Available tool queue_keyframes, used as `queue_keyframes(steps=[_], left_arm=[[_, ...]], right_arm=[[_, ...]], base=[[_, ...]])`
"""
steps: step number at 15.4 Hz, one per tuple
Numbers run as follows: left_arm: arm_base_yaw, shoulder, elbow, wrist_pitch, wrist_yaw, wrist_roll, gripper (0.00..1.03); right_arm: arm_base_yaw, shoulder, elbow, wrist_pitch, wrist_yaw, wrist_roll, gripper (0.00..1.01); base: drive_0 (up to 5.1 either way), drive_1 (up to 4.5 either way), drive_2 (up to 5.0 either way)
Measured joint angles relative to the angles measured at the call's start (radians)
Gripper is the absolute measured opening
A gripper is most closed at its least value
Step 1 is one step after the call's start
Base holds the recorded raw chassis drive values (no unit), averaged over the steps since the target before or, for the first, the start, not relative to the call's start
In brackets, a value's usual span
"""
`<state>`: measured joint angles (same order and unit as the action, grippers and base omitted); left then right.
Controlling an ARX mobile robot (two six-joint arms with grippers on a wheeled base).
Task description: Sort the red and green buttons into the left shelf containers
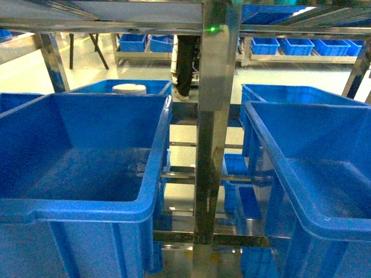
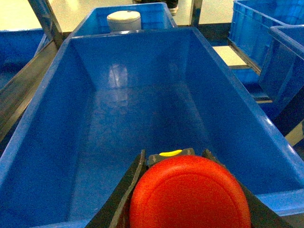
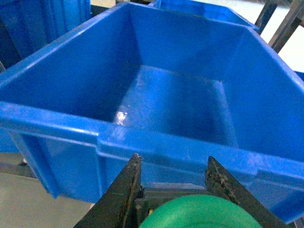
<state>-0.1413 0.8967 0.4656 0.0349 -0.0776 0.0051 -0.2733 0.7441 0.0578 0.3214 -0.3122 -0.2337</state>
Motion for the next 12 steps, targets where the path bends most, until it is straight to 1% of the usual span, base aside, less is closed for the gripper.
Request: queue_keyframes(steps=[1, 2, 3, 4, 5, 7, 8, 9, 10, 12], left_arm=[[0.0, 0.0, 0.0, 0.001, 0.0, 0.0, 0.31], [0.0, 0.0, 0.0, 0.0, 0.0, 0.0, 0.31], [0.0, 0.0, 0.0, 0.001, 0.0, 0.0, 0.31], [0.0, 0.0, 0.0, 0.001, 0.0, 0.0, 0.31], [0.0, 0.0, 0.0, 0.001, 0.0, 0.0, 0.31], [0.0, 0.0, 0.0, 0.001, 0.0, 0.0, 0.31], [0.0, 0.0, 0.0, 0.001, 0.0, 0.0, 0.31], [0.0, 0.0, 0.0, 0.001, 0.0, 0.0, 0.31], [0.0, 0.0, 0.0, 0.001, 0.0, 0.0, 0.31], [0.0, 0.0, 0.0, 0.001, 0.0, 0.0, 0.31]], right_arm=[[0.023, 0.023, 0.035, -0.005, 0.022, 0.001, 0.35], [0.048, 0.027, 0.087, -0.034, 0.032, 0.007, 0.35], [0.088, 0.035, 0.183, -0.064, 0.06, 0.021, 0.35], [0.099, 0.07, 0.232, -0.059, 0.073, 0.031, 0.35], [0.108, 0.119, 0.264, -0.035, 0.095, 0.031, 0.35], [0.119, 0.309, 0.337, 0.062, 0.134, 0.031, 0.35], [0.122, 0.435, 0.388, 0.093, 0.14, 0.031, 0.35], [0.123, 0.55, 0.441, 0.098, 0.149, 0.031, 0.35], [0.126, 0.684, 0.499, 0.108, 0.171, 0.029, 0.35], [0.137, 0.898, 0.617, 0.059, 0.205, 0.032, 0.35]], base=[[0.0, 0.0, 0.0], [0.0, 0.0, 0.0], [0.0, 0.0, 0.0], [0.0, 0.0, 0.0], [0.0, 0.0, 0.0], [0.0, 0.0, 0.0], [0.0, 0.0, 0.0], [0.0, 0.0, 0.0], [0.0, 0.0, 0.0], [0.0, 0.0, 0.0]])
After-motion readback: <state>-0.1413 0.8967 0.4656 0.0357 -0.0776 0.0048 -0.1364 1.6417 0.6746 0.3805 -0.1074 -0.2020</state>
